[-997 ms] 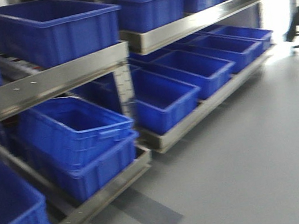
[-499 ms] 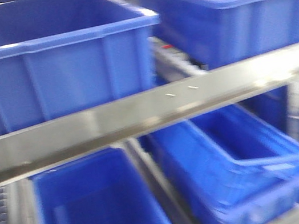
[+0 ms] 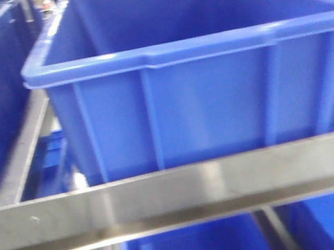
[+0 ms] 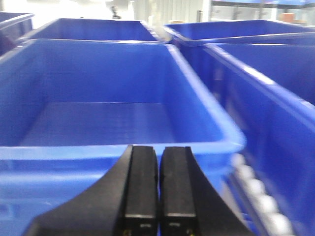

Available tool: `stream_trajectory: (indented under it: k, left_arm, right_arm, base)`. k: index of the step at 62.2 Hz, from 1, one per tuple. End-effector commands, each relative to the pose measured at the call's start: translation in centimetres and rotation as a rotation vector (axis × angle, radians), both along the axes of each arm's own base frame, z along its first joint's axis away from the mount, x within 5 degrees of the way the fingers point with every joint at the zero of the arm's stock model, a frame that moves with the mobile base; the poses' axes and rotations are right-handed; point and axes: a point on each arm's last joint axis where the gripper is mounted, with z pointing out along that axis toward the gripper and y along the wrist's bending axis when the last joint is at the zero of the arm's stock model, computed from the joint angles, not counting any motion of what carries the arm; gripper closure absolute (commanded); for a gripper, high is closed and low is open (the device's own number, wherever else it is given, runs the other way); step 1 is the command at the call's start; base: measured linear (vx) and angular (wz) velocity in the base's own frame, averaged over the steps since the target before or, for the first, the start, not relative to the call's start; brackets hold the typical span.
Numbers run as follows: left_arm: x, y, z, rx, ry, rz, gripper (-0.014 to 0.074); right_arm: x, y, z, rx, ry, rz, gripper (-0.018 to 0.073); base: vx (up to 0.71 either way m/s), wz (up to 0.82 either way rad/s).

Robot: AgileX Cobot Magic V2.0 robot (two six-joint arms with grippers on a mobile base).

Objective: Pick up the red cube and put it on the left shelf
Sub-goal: 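Drive up to the shelf and stop facing a blue crate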

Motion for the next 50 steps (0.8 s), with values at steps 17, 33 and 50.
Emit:
stream_trajectory:
  k: [17, 33, 50]
  left_arm:
    - [-0.07, 0.06, 0.02, -0.018, -0.071, 0.003, 0.0474]
    - [-0.07, 0.06, 0.02, -0.018, -0.071, 0.003, 0.0474]
    - [-0.07, 0.06, 0.02, -0.018, -0.071, 0.003, 0.0474]
  right_arm:
    - [0.12, 0.05, 1.58, 0.003, -0.103, 0.005, 0.0368]
    - [0.12, 0.05, 1.58, 0.003, -0.103, 0.005, 0.0368]
    - [0.12, 0.05, 1.58, 0.003, -0.103, 0.005, 0.0368]
  base:
    - [0.15, 0.26]
    - [0.07, 0.12]
    - [0.01, 0.07]
